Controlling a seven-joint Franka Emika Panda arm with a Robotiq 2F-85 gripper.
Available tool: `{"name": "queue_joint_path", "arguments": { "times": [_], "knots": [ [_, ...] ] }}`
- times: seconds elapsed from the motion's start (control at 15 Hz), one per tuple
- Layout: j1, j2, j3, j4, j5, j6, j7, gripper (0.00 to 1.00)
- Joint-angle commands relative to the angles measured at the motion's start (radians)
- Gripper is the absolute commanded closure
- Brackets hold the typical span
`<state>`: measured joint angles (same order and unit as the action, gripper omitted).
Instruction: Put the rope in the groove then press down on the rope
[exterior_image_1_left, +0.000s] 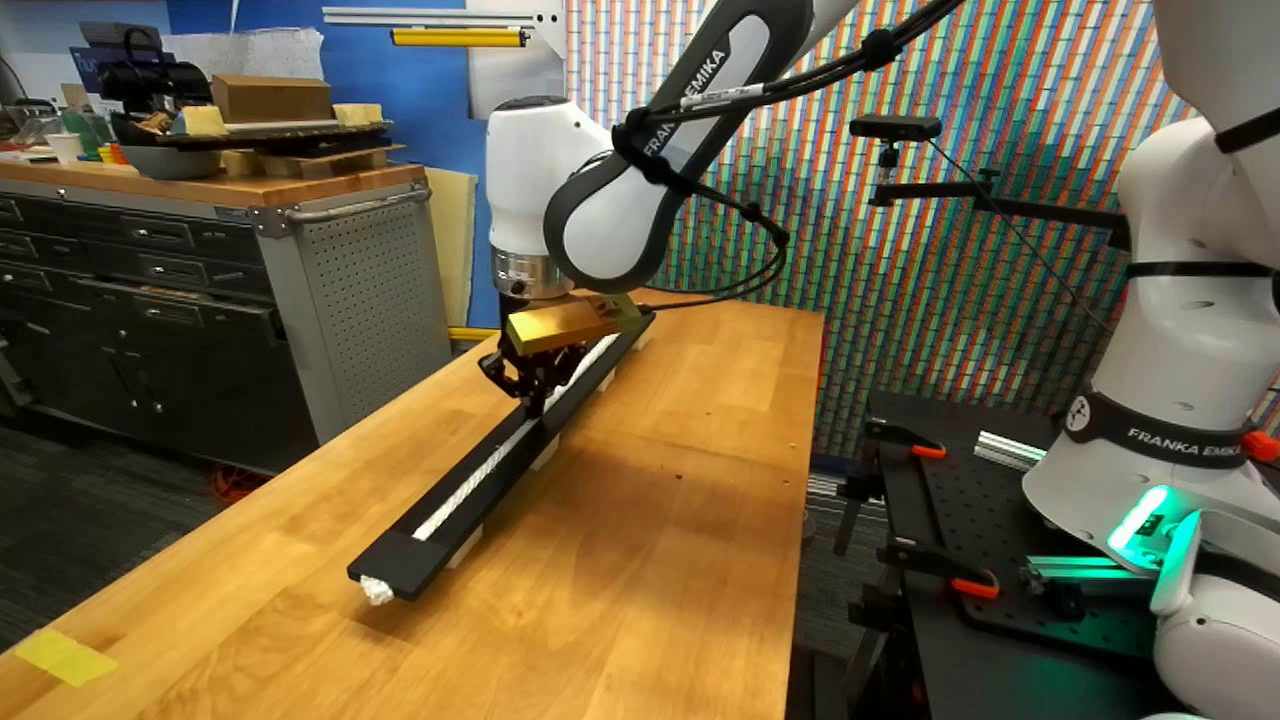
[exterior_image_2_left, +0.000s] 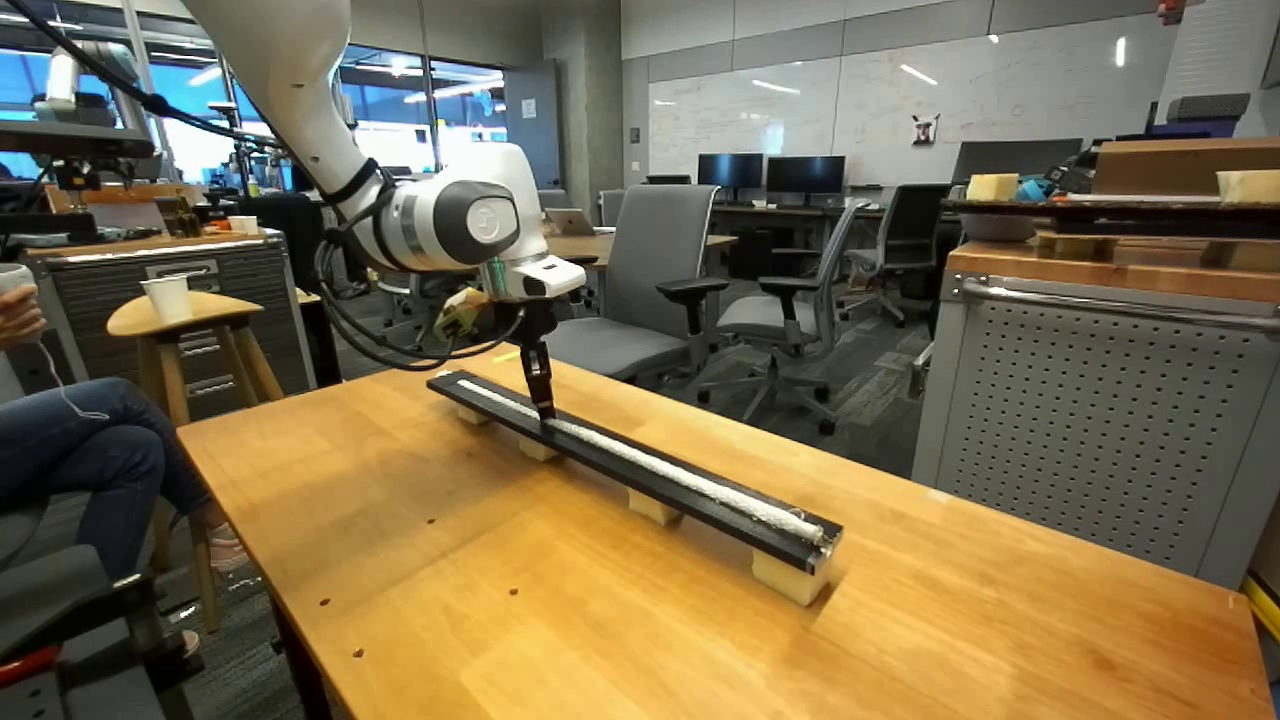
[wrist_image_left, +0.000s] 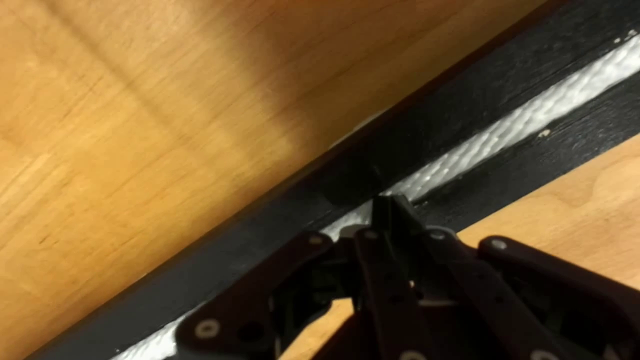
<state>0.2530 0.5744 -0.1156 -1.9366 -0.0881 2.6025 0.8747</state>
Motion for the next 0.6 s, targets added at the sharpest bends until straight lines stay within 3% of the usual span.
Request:
{"name": "queue_joint_path", "arguments": {
  "times": [0.0,0.53],
  "knots": [
    [-0.014,-0.038,-0.027,-0.078,0.002,0.049,0.009,0.91],
    [-0.038,-0.061,-0.057,-0.120,0.008,0.083,0.008,0.92]
  ]
}}
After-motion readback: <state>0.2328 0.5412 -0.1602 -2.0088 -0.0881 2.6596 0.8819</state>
